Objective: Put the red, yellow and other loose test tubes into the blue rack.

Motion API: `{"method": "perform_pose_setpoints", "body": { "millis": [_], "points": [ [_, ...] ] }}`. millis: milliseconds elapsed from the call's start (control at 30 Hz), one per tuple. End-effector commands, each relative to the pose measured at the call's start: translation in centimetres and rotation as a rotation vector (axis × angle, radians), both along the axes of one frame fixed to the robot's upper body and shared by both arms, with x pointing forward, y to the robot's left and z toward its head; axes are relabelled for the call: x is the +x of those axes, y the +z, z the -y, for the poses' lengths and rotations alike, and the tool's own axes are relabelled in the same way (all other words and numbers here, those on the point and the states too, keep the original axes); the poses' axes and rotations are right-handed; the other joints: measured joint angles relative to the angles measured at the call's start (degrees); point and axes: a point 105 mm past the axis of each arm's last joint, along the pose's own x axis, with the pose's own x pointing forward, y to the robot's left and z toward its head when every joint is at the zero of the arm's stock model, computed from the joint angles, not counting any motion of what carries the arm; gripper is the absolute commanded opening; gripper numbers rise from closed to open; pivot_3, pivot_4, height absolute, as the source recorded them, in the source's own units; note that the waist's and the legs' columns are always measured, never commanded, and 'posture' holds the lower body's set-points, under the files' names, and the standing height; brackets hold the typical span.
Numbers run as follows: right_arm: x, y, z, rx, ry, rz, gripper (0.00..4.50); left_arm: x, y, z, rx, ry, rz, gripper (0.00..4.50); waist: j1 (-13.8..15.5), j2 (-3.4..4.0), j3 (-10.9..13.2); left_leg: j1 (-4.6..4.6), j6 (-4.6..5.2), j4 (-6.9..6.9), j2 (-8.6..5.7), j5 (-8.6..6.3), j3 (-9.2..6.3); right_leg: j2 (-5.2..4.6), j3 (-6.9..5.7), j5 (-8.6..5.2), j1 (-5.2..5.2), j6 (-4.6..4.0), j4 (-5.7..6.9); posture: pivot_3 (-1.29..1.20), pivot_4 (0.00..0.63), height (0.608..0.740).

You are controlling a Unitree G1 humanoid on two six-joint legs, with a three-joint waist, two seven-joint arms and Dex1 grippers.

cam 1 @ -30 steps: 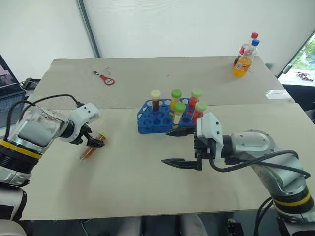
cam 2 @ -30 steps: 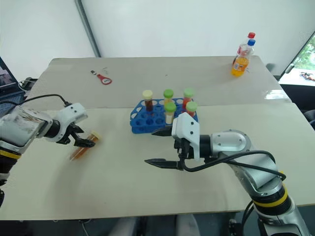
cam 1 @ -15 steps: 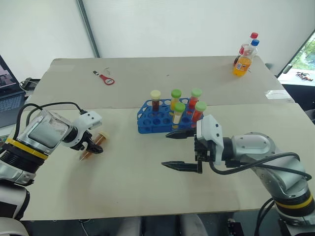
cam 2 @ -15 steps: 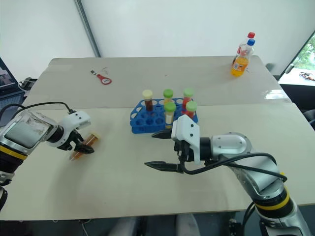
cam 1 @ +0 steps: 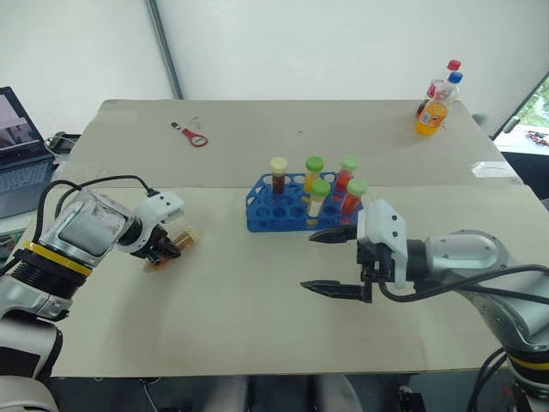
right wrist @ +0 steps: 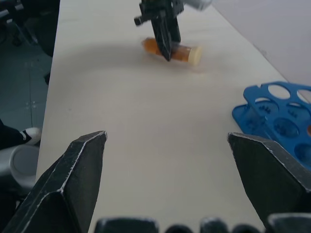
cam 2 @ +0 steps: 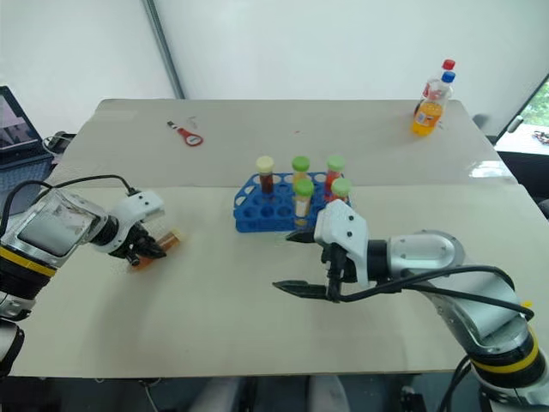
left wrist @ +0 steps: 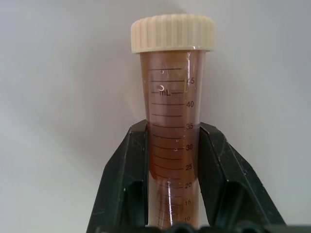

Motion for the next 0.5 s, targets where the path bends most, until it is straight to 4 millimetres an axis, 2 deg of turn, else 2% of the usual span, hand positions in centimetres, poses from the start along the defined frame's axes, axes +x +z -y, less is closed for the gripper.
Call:
{"method": "perform_pose_setpoints", "body": {
  "millis": [33, 100, 200, 267, 367, 500],
  "points": [
    [-0.5, 1.3, 0.9, -0.003, -0.019, 0.045, 4.43, 0.9, 6.7, 3.3, -0.229, -0.151, 0.200, 0.88, 0.1, 0.00, 0.0, -0.11, 0.03, 0.17, 0.01, -0.02, -0.04, 0.00, -0.06, 0.00, -0.03, 0.01, 0.05, 0.00, 0.150, 0.740],
    [-0.5, 1.3, 1.3, -0.005, -0.046, 0.051, 4.43, 0.9, 8.3, 4.5, -0.316, -0.202, 0.238, 0.88, 0.0, -0.01, 0.0, -0.11, 0.06, 0.23, -0.06, -0.04, -0.02, -0.08, -0.02, 0.08, 0.05, 0.14, -0.01, 0.00, 0.150, 0.740],
    [-0.4, 1.3, 1.8, -0.017, -0.094, 0.098, 4.43, 1.0, 11.2, 7.7, -0.539, -0.259, 0.397, 0.88, -0.1, 0.01, 0.0, 0.00, 0.13, 0.25, -0.10, -0.08, 0.05, -0.14, 0.06, 0.11, 0.15, 0.19, -0.04, 0.00, 0.150, 0.740],
    [-0.2, 1.4, 1.9, -0.010, -0.126, 0.129, 4.43, 0.7, 12.4, 9.0, -0.686, -0.265, 0.440, 0.88, -0.2, 0.01, 0.0, -0.04, 0.13, 0.29, -0.08, -0.08, 0.04, -0.13, 0.06, 0.11, 0.12, 0.19, -0.01, 0.00, 0.150, 0.740],
    [0.2, 1.1, 1.9, 0.000, -0.205, 0.164, 4.43, -0.4, 10.4, 11.0, -0.723, -0.324, 0.555, 0.88, -0.8, 0.00, 0.0, 0.02, 0.11, 0.28, -0.08, -0.07, 0.07, -0.14, 0.19, 0.11, 0.10, 0.20, 0.02, 0.00, 0.150, 0.740],
    [0.5, 0.5, 2.2, 0.003, -0.270, 0.139, 4.43, -0.7, 8.0, 12.8, -0.759, -0.312, 0.624, 0.87, -0.7, 0.00, 0.0, 0.11, 0.09, 0.17, -0.12, -0.05, 0.13, -0.13, 0.43, 0.12, 0.07, 0.20, 0.00, 0.00, 0.150, 0.740]
  ]
}}
